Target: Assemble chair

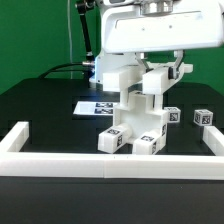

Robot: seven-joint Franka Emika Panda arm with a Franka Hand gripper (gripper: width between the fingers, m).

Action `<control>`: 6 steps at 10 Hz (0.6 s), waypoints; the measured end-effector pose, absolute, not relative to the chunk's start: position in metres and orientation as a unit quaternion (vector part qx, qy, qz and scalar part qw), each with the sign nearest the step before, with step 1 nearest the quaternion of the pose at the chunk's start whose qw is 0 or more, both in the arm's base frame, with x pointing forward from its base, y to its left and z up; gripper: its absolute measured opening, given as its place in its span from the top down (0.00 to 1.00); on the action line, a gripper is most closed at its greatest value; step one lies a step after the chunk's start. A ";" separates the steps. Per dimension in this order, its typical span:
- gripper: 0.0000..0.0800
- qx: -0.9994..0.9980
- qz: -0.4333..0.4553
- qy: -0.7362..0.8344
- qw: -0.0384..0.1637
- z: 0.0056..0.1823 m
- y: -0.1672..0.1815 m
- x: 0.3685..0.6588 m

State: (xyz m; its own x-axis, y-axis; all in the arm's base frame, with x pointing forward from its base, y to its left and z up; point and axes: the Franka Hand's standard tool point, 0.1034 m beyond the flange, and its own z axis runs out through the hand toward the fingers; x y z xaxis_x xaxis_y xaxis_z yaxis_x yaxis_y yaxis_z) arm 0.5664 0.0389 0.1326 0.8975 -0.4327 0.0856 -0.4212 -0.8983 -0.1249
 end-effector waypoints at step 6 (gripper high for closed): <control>0.64 -0.971 -0.058 0.225 0.052 0.133 0.038 0.567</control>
Offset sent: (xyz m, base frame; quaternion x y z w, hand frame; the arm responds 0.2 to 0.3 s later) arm 0.0000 0.0000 0.0000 0.0000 0.0000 0.0000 1.0000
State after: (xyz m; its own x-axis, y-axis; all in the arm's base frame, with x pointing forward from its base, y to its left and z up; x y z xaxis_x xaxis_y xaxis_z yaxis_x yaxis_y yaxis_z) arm 0.5674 0.0382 0.1327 0.8918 -0.4435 0.0894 -0.4315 -0.8932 -0.1265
